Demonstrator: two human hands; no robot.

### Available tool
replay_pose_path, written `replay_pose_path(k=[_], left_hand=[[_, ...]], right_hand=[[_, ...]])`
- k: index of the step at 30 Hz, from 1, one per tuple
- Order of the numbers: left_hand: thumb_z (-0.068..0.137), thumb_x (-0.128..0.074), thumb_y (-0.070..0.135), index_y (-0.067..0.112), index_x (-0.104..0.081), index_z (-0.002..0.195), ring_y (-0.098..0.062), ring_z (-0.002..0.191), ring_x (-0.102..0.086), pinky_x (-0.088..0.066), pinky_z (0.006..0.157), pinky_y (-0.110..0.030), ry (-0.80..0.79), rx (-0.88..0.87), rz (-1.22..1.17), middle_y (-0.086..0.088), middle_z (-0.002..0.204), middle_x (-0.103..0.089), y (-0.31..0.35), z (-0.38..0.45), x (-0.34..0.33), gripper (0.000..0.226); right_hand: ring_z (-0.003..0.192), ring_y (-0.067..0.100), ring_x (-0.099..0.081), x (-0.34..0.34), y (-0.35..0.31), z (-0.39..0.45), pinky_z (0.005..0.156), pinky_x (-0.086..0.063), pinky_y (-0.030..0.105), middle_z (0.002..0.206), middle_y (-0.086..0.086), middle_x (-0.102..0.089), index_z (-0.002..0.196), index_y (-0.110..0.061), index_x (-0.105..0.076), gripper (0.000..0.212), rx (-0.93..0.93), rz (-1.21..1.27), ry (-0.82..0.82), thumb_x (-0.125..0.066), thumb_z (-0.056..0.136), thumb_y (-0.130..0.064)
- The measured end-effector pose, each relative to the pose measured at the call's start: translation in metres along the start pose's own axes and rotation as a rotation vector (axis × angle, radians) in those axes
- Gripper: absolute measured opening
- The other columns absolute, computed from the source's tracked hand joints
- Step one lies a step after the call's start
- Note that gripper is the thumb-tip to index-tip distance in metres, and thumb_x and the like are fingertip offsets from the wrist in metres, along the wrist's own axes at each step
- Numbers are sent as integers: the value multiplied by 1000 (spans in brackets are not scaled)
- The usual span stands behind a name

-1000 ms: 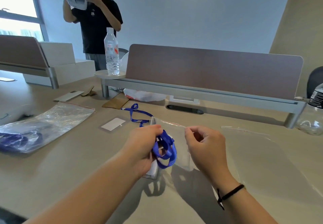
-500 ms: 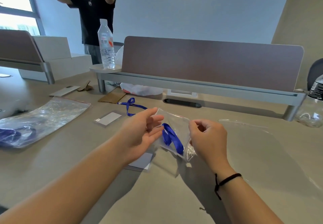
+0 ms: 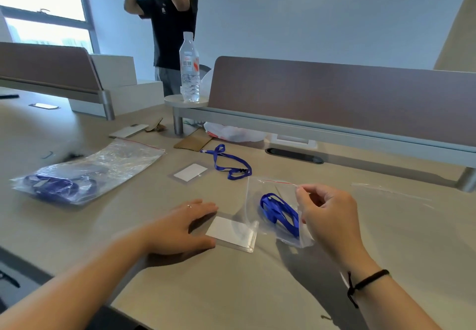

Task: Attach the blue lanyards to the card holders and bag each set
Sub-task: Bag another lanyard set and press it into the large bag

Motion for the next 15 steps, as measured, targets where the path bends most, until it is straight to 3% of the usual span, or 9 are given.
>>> replay_pose_path(k=[2, 6, 9, 15], left_hand=[[89, -65, 56, 42, -30, 153, -5, 147, -23, -20, 120, -26, -13, -8, 4, 19, 157, -31, 3, 2, 3, 74], [87, -72, 38, 37, -47, 143, -2, 129, -39, -30, 112, -19, -8, -44, 3, 18, 142, -47, 11, 3, 15, 61], [82, -78, 33, 40, -43, 145, -3, 125, -42, -38, 111, -25, -76, 31, -97, 19, 134, -43, 14, 6, 20, 72], [70, -90, 38, 36, -39, 148, -11, 125, -48, -43, 110, -30, -121, 125, -151, 9, 140, -48, 16, 8, 23, 93]], right_hand=[[65, 9, -67, 0, 0, -1, 57, -51, 24, 71, -12, -72, 84, -27, -76, 16, -7, 11, 2, -65, 94, -22], [68, 12, -68, 1, -1, -2, 57, -49, 22, 73, -8, -73, 88, -22, -77, 15, -12, 16, -2, -64, 95, -21], [68, 13, -68, 0, 2, -1, 58, -54, 26, 75, -7, -73, 90, -20, -78, 16, -20, 3, 0, -63, 95, -22], [69, 12, -68, -1, 4, -1, 60, -60, 33, 76, -7, -74, 93, -18, -79, 17, -6, -10, -1, -63, 96, -22]])
Point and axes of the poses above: each hand's wrist, its own z-axis towards the middle knuckle, its own x-axis out of the back of the hand, y = z × x, the point moved 2 cm from there along z, towards the middle knuckle
